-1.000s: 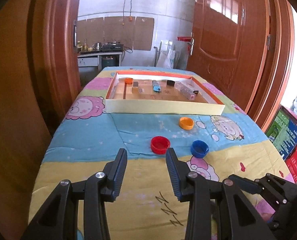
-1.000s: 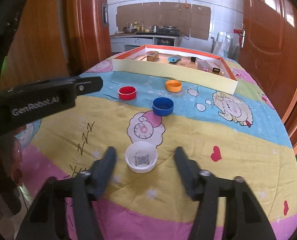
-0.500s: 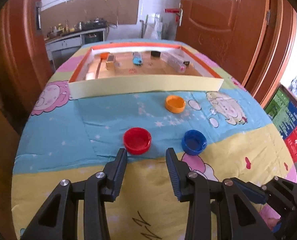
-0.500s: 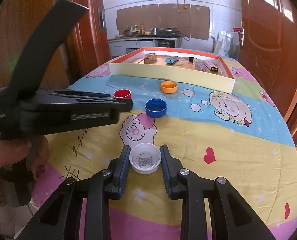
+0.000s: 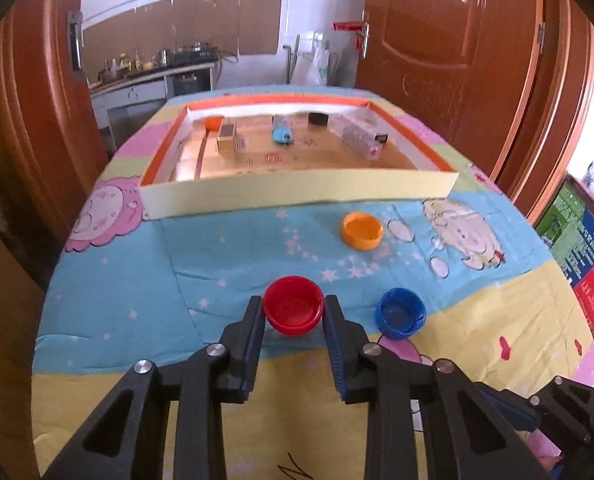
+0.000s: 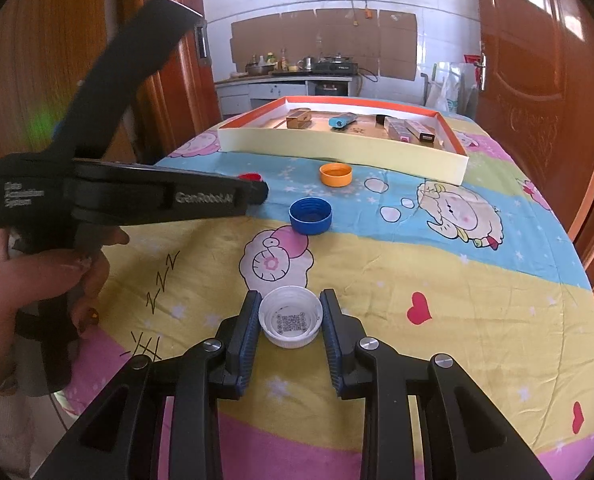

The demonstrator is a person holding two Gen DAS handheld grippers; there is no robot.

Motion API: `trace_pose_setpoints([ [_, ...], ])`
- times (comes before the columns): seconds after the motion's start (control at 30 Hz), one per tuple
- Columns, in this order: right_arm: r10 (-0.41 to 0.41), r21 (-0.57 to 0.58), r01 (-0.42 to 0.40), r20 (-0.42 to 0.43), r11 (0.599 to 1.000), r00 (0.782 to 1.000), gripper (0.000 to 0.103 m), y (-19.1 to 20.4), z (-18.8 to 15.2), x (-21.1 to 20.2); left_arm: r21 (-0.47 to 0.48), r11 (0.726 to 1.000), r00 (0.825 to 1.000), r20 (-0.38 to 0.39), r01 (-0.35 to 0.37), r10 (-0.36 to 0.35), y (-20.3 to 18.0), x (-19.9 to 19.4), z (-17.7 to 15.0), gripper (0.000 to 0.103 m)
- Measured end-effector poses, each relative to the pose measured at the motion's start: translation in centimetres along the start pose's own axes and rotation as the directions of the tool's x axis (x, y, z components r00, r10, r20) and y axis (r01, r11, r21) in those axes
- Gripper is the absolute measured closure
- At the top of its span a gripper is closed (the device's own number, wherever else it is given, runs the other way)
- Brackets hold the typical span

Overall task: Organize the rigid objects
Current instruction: 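Carry the red cap and white cup over into the box lid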

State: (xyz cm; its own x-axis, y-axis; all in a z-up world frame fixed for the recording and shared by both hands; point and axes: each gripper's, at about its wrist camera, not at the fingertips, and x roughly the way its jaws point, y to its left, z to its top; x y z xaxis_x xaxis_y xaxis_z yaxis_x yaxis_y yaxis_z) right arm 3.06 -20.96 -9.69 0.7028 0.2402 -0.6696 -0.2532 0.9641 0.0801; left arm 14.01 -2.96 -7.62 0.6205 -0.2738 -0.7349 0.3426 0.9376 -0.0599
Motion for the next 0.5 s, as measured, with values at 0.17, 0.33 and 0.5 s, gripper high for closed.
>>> trace_pose_setpoints([
  [0.17, -0.003, 0.005, 0.003, -0.003, 1.000, 1.000, 0.073, -0.2, 0.2, -0.1, -0.008, 1.000, 1.000, 0.021, 0.008, -0.007, 0.1, -0.8, -0.2, 0.073],
  [0.33, -0.015, 0.015, 0.015, 0.011, 1.000, 1.000, 0.073, -0.7, 0.6, -0.8, -0.016, 1.000, 0.999, 0.039, 0.024, -0.023, 0.3, -2.1, -0.4, 0.073],
  [0.5, -0.038, 0.007, 0.038, 0.050, 0.999, 0.998, 0.073, -1.3, 2.1, -2.2, -0.025, 0.999, 0.996, 0.081, 0.043, -0.040, 0.6, -4.0, 0.1, 0.073],
])
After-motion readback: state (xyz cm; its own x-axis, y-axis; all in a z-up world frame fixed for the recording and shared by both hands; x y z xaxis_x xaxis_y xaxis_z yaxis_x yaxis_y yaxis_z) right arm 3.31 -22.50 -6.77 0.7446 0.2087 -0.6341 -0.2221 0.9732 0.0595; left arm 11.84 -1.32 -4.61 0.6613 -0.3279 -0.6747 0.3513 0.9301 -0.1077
